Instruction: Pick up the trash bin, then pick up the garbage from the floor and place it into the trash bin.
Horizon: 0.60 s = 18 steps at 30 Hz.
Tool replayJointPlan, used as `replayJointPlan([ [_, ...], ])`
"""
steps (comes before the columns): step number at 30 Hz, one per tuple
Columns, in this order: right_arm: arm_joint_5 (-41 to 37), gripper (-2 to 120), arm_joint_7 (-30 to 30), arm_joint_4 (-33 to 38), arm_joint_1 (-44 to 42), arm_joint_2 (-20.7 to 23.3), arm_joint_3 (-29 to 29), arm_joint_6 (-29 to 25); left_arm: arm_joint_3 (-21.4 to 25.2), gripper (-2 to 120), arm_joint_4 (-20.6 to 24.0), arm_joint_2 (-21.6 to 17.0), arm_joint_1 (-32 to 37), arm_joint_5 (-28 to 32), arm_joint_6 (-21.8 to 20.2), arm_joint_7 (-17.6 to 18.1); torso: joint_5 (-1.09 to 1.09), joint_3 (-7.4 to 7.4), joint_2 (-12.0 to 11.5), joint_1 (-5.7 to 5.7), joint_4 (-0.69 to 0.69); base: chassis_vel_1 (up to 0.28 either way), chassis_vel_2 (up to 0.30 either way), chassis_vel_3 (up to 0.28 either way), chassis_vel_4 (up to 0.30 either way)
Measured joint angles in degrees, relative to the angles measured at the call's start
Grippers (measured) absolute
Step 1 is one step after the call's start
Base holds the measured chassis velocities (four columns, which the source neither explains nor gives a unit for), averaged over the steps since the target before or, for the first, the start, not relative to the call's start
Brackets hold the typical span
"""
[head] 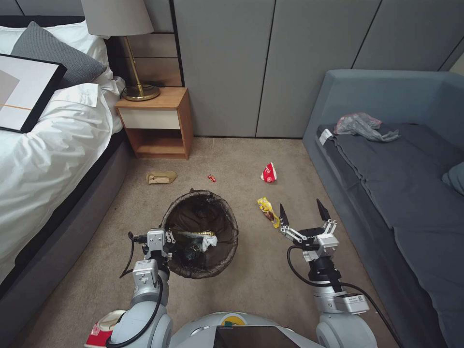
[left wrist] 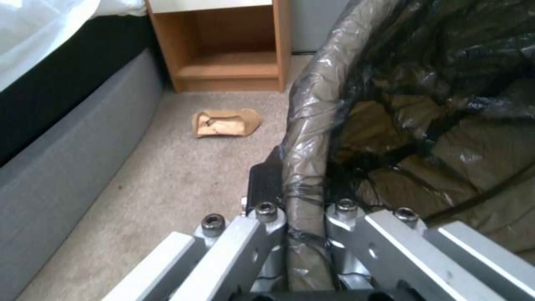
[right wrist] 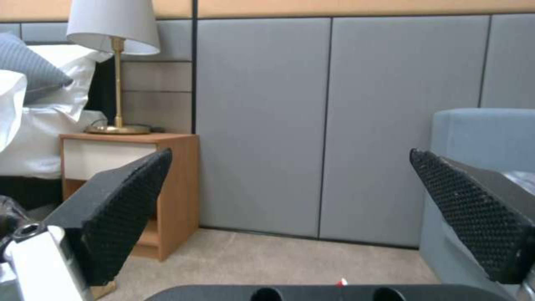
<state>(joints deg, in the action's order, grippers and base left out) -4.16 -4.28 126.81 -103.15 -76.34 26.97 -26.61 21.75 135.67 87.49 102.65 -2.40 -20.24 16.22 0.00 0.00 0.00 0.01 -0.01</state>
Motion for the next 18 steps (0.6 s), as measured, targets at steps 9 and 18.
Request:
replayJointPlan([
  [9, 0.2, 100, 0.1, -0.1, 0.1, 0.0, -0.2, 0.0, 0.0, 0, 0.0, 0.0, 0.0, 0.0, 0.0, 0.0, 0.00, -0.01, 0.0, 0.00, 0.01, -0.133, 0.139, 0.116, -0.127],
  [18, 0.7, 100, 0.3, -0.5, 0.6, 0.0, -0.2, -0.5, 0.1, 0, 0.0, 0.1, 0.0, -0.1, 0.0, 0.0, 0.00, 0.00, 0.0, 0.00, 0.02, -0.033, 0.024, 0.026, -0.026],
])
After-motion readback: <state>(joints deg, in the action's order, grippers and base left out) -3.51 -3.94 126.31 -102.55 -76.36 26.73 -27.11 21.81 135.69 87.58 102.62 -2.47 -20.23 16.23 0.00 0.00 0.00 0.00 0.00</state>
